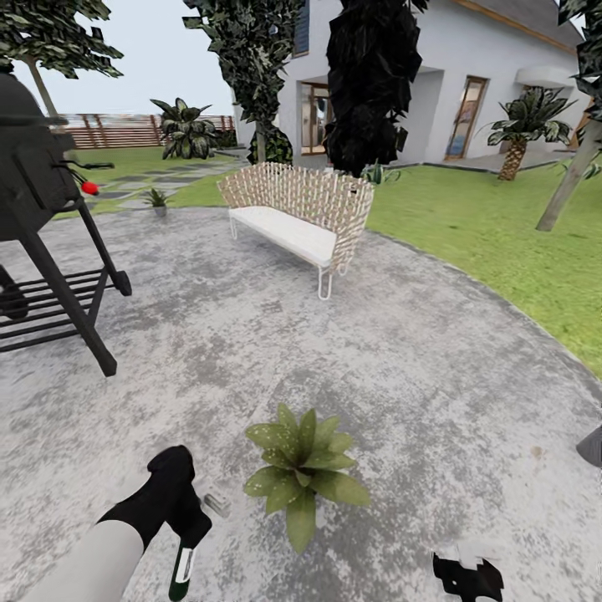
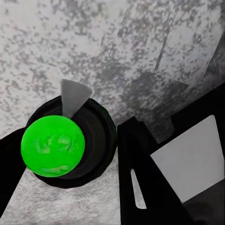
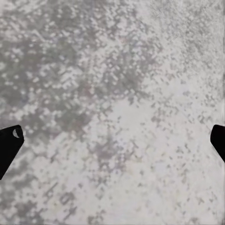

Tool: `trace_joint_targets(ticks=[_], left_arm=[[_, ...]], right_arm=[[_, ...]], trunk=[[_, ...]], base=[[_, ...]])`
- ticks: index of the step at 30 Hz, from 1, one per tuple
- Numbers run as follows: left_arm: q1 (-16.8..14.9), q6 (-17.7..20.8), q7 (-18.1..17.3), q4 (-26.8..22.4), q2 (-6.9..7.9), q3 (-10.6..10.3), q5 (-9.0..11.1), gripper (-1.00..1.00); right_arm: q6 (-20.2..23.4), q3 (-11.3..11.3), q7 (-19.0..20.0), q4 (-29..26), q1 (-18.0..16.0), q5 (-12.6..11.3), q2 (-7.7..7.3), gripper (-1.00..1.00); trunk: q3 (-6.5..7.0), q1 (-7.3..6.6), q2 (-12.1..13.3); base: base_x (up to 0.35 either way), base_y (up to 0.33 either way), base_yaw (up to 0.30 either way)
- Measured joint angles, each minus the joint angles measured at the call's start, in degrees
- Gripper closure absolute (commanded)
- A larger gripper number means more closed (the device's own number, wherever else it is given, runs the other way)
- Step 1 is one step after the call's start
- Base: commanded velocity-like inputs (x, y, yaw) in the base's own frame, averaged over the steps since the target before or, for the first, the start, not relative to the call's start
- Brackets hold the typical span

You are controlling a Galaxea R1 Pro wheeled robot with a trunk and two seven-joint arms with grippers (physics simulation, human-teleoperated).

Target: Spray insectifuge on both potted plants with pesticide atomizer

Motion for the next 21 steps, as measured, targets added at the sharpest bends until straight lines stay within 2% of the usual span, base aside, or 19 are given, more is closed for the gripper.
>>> trace_joint_targets(ticks=[5,8,13,21], left_arm=[[0.0,0.0,-0.2,-0.4,-0.07,-0.1,-0.2,1.0],[0.0,0.1,-0.2,-0.6,-0.17,-0.1,-1.5,1.0],[0.0,0.3,-0.2,-0.6,-0.47,0.0,-1.9,1.0],[-0.1,0.6,-0.2,-0.6,-0.39,0.1,-2.0,1.0]], right_arm=[[0.0,0.0,0.0,0.0,0.0,0.0,-1.01,-1.0],[0.0,0.0,0.0,0.0,0.0,0.0,-0.99,-1.0],[0.0,0.0,0.0,-0.1,0.0,-0.1,-0.96,-1.0],[0.0,0.0,0.0,-0.1,-0.1,-0.1,-0.86,-1.0]], trunk=[[0.0,0.01,0.0],[0.0,0.01,0.0],[0.0,0.0,0.0],[0.0,-0.02,0.0]], base=[[-0.063,-0.268,0.004],[-0.117,-0.256,0.0],[-0.015,-0.267,0.0],[0.13,-0.267,0.244]])
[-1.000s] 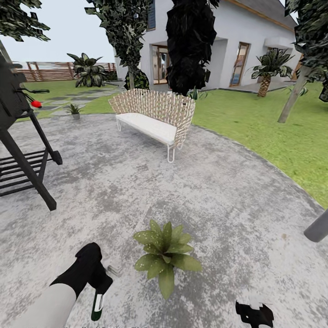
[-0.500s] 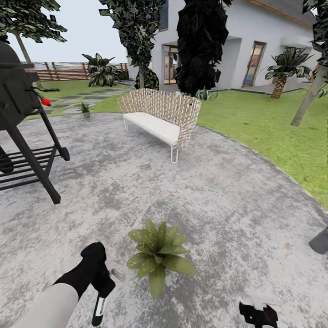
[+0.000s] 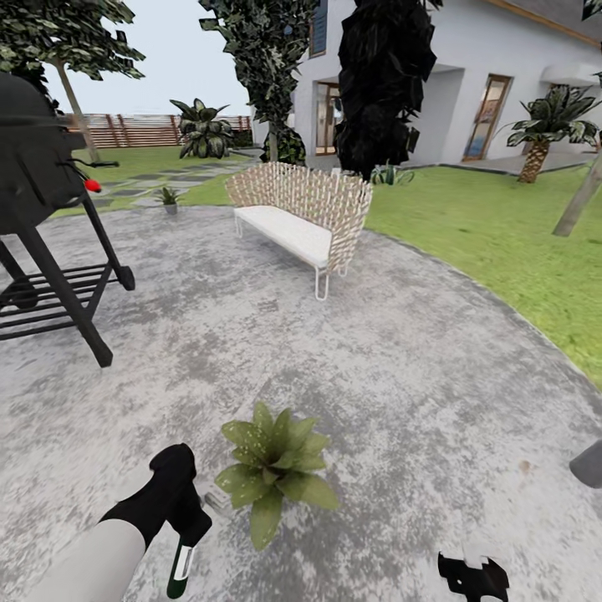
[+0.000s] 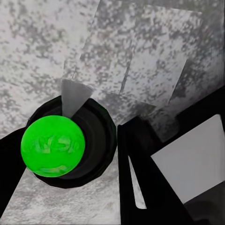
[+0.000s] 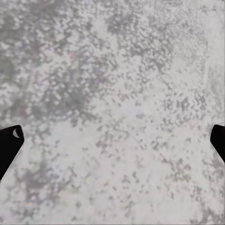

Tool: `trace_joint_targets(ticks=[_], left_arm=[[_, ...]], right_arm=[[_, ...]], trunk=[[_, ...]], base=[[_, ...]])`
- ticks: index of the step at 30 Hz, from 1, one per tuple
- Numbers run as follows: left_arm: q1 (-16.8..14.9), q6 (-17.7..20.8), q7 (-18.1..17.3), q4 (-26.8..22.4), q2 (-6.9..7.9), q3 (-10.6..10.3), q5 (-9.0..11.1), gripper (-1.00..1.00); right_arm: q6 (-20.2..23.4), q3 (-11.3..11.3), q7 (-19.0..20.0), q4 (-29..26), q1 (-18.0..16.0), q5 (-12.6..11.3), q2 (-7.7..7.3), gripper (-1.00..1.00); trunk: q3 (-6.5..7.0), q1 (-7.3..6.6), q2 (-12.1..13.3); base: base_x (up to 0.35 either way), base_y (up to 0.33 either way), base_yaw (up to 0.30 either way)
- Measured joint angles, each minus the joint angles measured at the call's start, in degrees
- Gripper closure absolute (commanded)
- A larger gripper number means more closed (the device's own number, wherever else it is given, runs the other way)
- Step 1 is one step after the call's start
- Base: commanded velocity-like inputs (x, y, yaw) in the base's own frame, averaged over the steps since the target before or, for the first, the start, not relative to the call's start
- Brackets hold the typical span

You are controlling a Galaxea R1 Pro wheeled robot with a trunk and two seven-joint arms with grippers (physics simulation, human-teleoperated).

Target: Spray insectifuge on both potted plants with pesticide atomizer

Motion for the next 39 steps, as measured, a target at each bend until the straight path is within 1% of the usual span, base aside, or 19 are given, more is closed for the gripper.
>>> trace_joint_targets(ticks=[5,9,12,15,17,24,30,35,39], left_arm=[[0.1,0.0,0.0,0.0,-0.32,0.0,0.0,1.0],[0.1,0.0,0.0,0.0,-0.35,0.0,0.0,1.0],[0.1,0.0,0.0,0.0,-0.15,0.0,-0.1,1.0],[0.1,0.0,0.0,0.0,0.38,0.1,-0.1,1.0],[0.3,0.0,0.0,0.0,0.48,0.3,0.0,1.0],[1.0,0.0,0.6,0.6,0.41,0.3,0.0,1.0],[1.0,0.2,0.8,0.7,-0.19,0.2,0.0,1.0],[1.1,0.1,0.8,0.8,-0.14,0.2,0.0,1.0],[2.2,0.0,0.9,0.8,-0.38,0.2,0.5,1.0]], right_arm=[[0.0,0.0,0.0,0.0,0.0,0.0,0.0,-1.0],[0.0,0.0,0.0,0.0,0.1,0.0,-0.01,-1.0],[0.0,0.0,0.0,0.0,0.0,0.0,-0.01,-1.0],[0.0,0.0,0.0,0.0,0.0,0.0,0.0,-1.0],[0.0,0.0,0.0,0.0,0.0,0.0,0.0,-1.0],[0.0,0.0,0.0,0.0,0.0,0.0,0.0,-1.0],[0.0,0.0,0.0,0.0,0.0,0.0,0.0,-1.0],[0.0,0.0,0.1,0.0,0.0,0.0,0.13,-1.0],[0.0,0.0,0.1,0.0,0.0,0.0,0.26,-1.0]], trunk=[[0.0,0.02,0.0],[0.0,0.04,0.0],[0.0,0.04,0.0],[0.0,0.03,0.0],[0.0,0.02,0.0],[0.0,0.0,0.0],[0.0,0.02,0.0],[0.0,0.02,0.0],[0.0,0.02,0.0]], base=[[0.015,-0.267,0.262],[-0.178,-0.238,0.066],[-0.218,-0.222,0.009],[-0.138,-0.165,0.09],[0.008,-0.051,0.224],[0.218,-0.005,0.251],[0.021,0.0,0.036],[0.001,0.0,0.001],[0.0,0.0,0.0]])
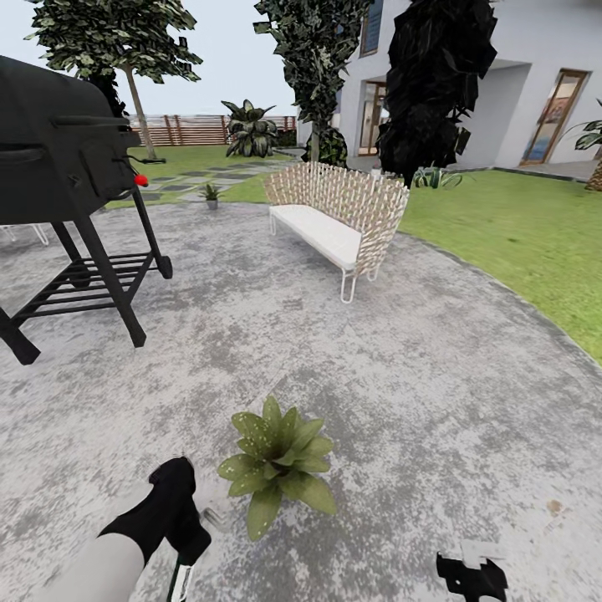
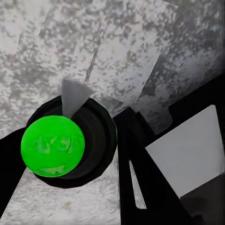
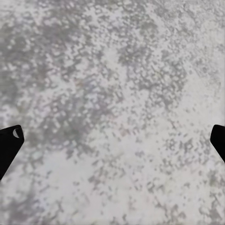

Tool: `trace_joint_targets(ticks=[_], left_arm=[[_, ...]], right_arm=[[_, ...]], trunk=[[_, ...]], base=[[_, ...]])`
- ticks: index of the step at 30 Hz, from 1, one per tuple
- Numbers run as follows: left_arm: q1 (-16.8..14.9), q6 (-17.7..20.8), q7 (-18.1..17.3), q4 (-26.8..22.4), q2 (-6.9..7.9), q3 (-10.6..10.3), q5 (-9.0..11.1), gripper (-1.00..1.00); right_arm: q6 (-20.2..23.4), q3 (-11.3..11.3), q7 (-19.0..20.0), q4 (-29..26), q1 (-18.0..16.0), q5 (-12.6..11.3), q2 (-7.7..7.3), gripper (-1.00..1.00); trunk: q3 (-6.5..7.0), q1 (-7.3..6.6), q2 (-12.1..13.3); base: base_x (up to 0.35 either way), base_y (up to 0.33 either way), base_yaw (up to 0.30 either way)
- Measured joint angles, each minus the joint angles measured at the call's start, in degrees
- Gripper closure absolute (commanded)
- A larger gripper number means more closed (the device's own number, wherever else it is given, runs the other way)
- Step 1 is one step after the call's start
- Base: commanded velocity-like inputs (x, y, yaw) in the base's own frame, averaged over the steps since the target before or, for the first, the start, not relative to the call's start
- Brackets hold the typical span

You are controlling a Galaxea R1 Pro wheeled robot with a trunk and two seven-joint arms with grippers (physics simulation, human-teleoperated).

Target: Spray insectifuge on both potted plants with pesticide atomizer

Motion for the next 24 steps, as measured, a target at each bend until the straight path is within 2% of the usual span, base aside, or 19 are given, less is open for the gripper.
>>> trace_joint_targets(ticks=[2,5,7,10,12,21,24], left_arm=[[0.5,-0.2,1.0,-0.2,-0.1,0.2,0.1,1.0],[0.9,-0.1,5.6,-0.1,-0.23,0.4,0.4,1.0],[1.0,0.0,6.7,-0.1,-0.26,0.5,1.4,1.0],[1.0,0.0,7.3,-0.2,-0.21,0.5,3.8,1.0],[1.0,-0.1,7.4,-0.2,-0.25,0.5,4.5,1.0],[1.0,-0.1,7.5,-0.1,-0.4,0.4,4.9,1.0],[1.1,-0.2,7.5,-0.4,-0.05,0.4,4.8,1.0]], right_arm=[[0.0,0.0,0.0,0.0,0.0,0.0,0.12,-1.0],[0.0,0.0,0.0,0.0,0.0,0.0,0.17,-1.0],[-0.1,0.0,0.0,0.0,0.0,0.0,0.13,-1.0],[-0.1,0.0,0.0,0.0,0.0,0.0,-0.06,-1.0],[0.0,0.0,-0.1,0.1,0.0,0.0,-0.21,-1.0],[0.0,0.0,-0.1,0.2,0.0,0.0,-0.29,-1.0],[0.0,0.0,-0.1,0.1,0.0,0.0,0.02,-1.0]], trunk=[[0.0,0.0,0.0],[0.0,0.0,0.0],[0.0,0.0,0.0],[0.0,0.0,0.0],[0.0,0.0,0.0],[0.0,0.01,0.0],[0.0,0.01,0.0]], base=[[0.0,0.0,0.012],[0.0,0.0,0.174],[0.0,0.0,0.251],[0.0,-0.05,0.127],[0.0,-0.212,0.024],[-0.031,-0.268,0.002],[-0.094,-0.235,0.02]])
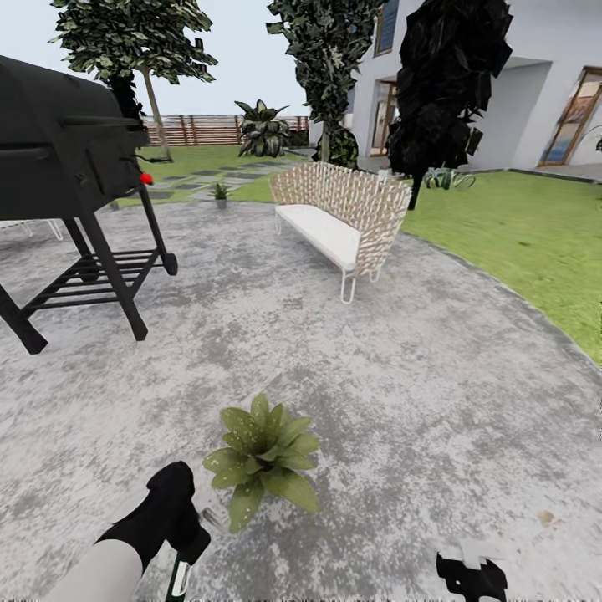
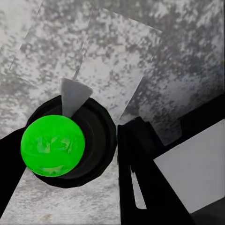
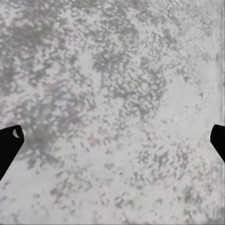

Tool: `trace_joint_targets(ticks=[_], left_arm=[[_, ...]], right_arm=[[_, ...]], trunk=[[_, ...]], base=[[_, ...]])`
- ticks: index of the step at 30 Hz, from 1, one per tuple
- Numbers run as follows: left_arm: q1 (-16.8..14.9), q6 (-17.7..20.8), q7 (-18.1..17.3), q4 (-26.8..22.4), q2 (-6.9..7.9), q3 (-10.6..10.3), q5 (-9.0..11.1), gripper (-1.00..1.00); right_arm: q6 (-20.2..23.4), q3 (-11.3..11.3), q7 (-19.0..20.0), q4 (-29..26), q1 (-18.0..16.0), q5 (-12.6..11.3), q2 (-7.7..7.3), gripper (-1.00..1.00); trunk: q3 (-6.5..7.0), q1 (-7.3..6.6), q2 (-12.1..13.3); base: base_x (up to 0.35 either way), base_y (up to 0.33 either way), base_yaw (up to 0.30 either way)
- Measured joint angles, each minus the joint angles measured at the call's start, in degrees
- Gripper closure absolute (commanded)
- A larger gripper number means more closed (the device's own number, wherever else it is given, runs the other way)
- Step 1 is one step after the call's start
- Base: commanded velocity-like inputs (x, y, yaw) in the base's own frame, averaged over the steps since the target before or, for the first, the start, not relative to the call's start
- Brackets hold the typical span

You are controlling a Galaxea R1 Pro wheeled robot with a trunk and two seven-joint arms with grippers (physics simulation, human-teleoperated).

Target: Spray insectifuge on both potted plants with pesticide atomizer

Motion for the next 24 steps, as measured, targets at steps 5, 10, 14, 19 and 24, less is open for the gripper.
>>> trace_joint_targets(ticks=[5,10,14,19,24], left_arm=[[0.1,-0.1,1.3,0.3,0.77,1.9,-0.1,1.0],[0.4,-0.3,6.1,-0.2,0.65,7.8,0.2,1.0],[0.4,-0.3,6.5,-0.4,0.21,8.3,0.3,1.0],[0.4,-0.4,6.5,-0.4,0.04,8.3,0.2,1.0],[0.4,-0.4,6.5,-0.4,0.06,8.4,0.3,1.0]], right_arm=[[0.0,0.0,0.0,0.0,0.0,0.0,0.07,-1.0],[0.0,0.0,0.0,0.0,0.0,0.0,0.07,-1.0],[0.0,0.0,0.0,0.0,0.0,0.0,0.07,-1.0],[0.0,0.0,0.0,0.0,0.0,0.0,0.07,-1.0],[0.0,0.0,0.0,0.0,0.0,0.0,0.07,-1.0]], trunk=[[0.0,-0.01,0.0],[0.0,-0.01,0.0],[0.0,-0.01,0.0],[0.0,-0.01,0.0],[0.0,-0.01,0.0]], base=[[-0.015,-0.057,0.217],[-0.001,-0.003,0.275],[0.0,0.0,0.194],[0.0,-0.207,0.014],[0.0,-0.268,0.114]])
